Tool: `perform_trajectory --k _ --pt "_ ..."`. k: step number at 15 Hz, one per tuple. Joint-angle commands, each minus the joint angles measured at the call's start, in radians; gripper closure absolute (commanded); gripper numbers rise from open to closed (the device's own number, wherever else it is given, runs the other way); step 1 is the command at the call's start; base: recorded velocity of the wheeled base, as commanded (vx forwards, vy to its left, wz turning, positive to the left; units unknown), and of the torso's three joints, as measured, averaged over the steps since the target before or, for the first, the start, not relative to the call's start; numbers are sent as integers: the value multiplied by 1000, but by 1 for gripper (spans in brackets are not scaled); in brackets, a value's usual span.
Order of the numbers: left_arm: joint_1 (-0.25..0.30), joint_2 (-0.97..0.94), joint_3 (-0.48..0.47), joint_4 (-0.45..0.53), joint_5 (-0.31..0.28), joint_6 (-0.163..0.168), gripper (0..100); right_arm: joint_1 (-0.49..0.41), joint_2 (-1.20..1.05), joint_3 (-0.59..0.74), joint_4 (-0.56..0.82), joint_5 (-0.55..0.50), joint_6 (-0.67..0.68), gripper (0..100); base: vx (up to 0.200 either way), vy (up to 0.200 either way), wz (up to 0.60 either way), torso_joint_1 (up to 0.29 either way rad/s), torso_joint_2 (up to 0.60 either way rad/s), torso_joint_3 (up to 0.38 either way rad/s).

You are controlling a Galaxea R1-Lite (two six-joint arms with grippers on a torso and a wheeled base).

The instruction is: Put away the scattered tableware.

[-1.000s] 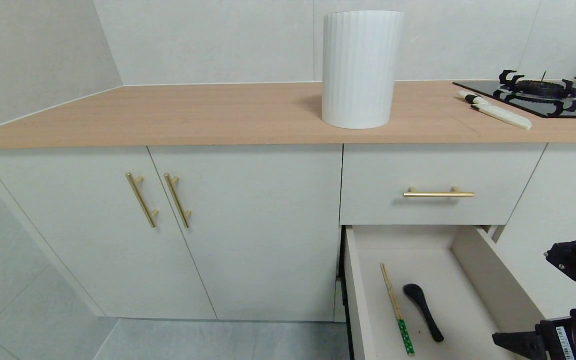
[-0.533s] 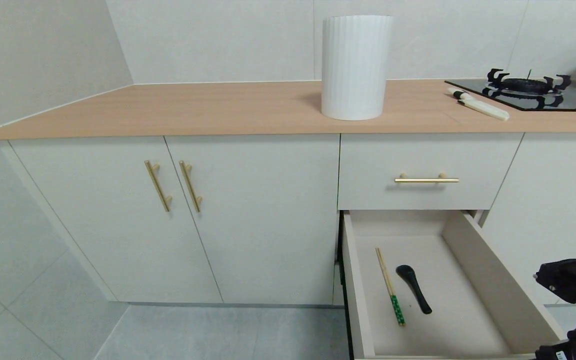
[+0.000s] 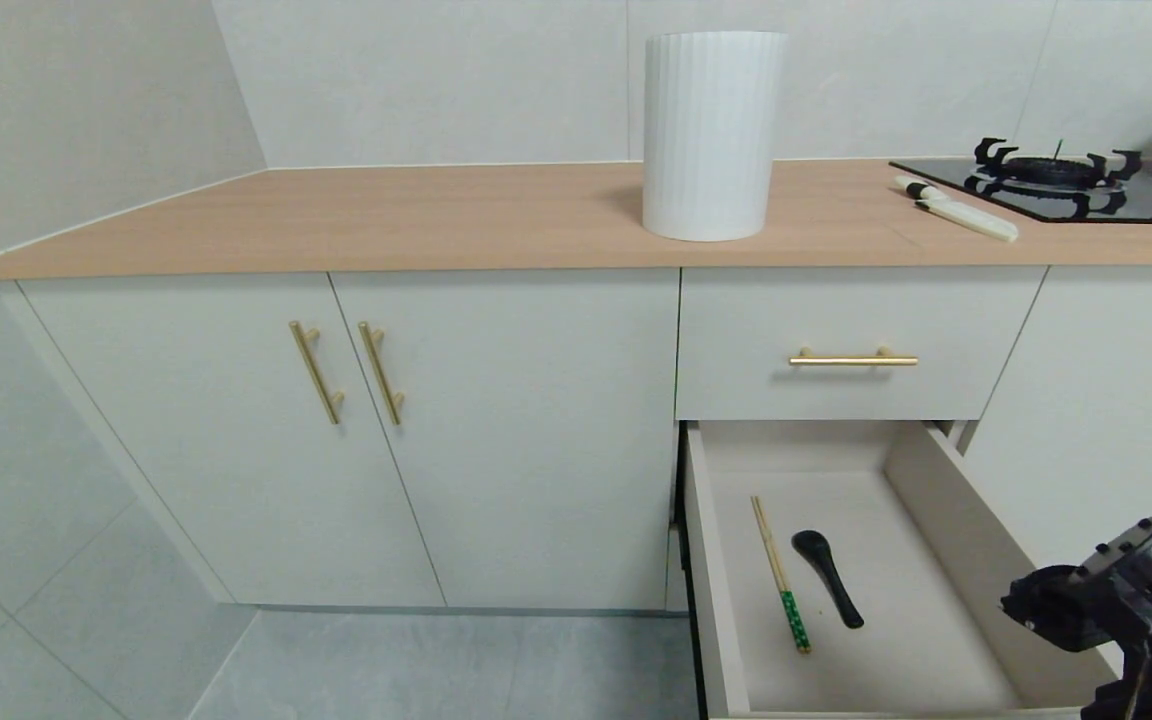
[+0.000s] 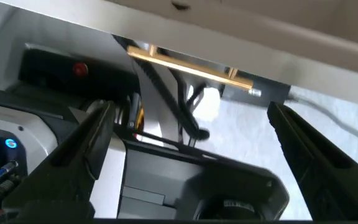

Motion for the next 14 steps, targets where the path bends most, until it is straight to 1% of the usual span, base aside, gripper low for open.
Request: perform_trajectory --k 1,3,6,11,14 --pt "0 0 0 0 0 0 0 0 63 -3 -1 0 11 0 0 0 0 0 0 0" --pt "0 0 0 0 0 0 0 -1 94 -5 -24 -2 14 0 0 0 0 0 0 0" --pt "0 0 0 0 0 0 0 -4 129 -3 -93 -8 63 0 0 0 0 0 0 0" --pt "1 0 0 0 0 0 0 -12 139 0 -133 -37 74 0 0 0 0 0 0 0" --pt "0 0 0 0 0 0 0 -50 178 1 -186 -40 83 0 0 0 0 0 0 0"
